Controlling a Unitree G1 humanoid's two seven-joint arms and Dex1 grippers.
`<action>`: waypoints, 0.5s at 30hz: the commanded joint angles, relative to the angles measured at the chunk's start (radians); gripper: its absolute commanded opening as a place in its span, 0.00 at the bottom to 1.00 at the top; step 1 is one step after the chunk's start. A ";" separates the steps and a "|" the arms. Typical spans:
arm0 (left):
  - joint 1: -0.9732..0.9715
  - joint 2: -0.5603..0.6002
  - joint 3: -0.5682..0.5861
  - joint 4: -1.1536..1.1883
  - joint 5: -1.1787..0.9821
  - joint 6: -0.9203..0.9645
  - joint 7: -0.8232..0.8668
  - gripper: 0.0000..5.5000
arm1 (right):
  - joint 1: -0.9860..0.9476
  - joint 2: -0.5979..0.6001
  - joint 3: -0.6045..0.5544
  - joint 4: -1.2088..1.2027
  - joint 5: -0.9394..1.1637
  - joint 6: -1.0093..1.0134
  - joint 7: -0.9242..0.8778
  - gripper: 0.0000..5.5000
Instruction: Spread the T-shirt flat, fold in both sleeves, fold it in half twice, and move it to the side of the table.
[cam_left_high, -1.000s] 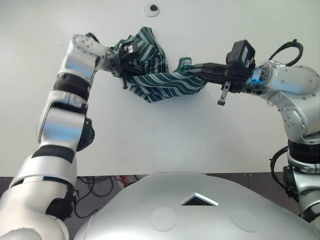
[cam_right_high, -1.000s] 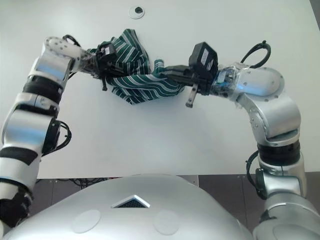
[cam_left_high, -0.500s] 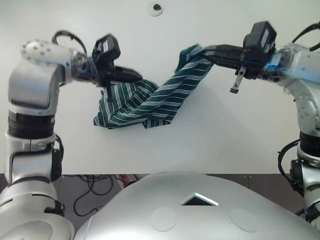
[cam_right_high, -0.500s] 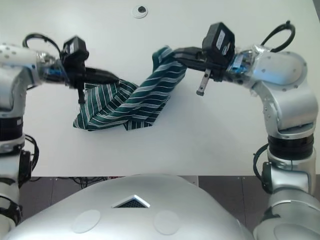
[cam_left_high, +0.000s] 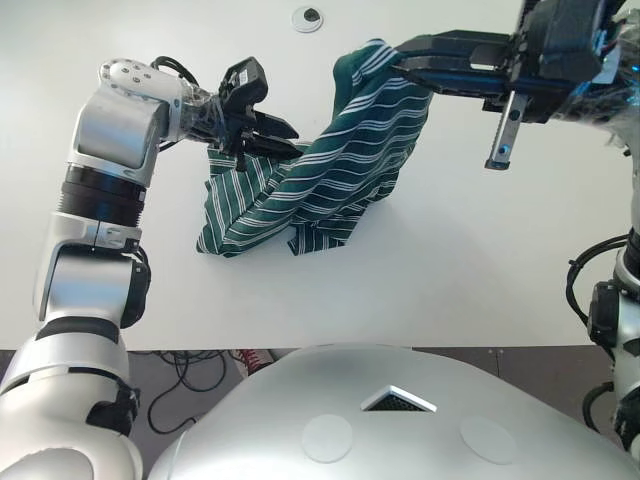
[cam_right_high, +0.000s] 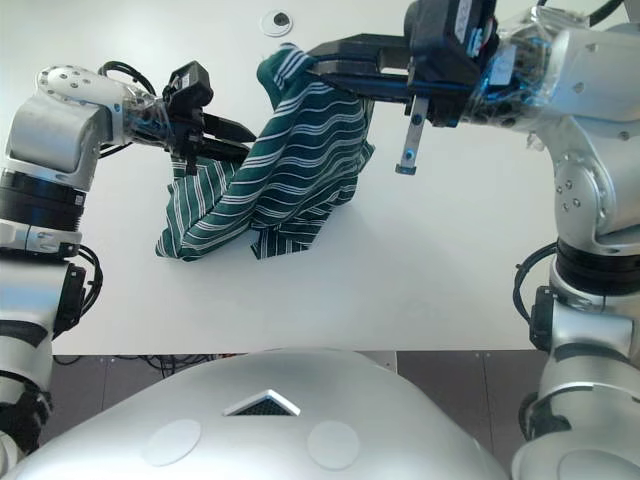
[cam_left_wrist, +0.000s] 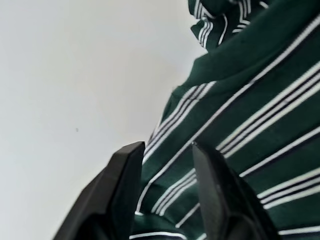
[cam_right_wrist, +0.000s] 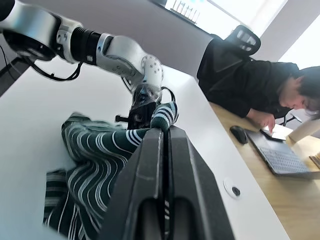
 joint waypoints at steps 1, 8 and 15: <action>-0.061 -0.043 -0.024 0.122 0.028 -0.046 -0.029 0.37 | -0.030 -0.012 0.007 0.001 0.010 0.002 0.016 0.00; -0.123 -0.112 -0.002 0.345 0.010 -0.025 -0.109 0.37 | -0.044 -0.005 0.032 0.025 0.001 -0.009 0.041 0.00; -0.145 -0.109 0.017 0.411 0.021 -0.021 -0.175 0.16 | -0.024 -0.005 0.037 0.021 -0.013 -0.009 0.022 0.00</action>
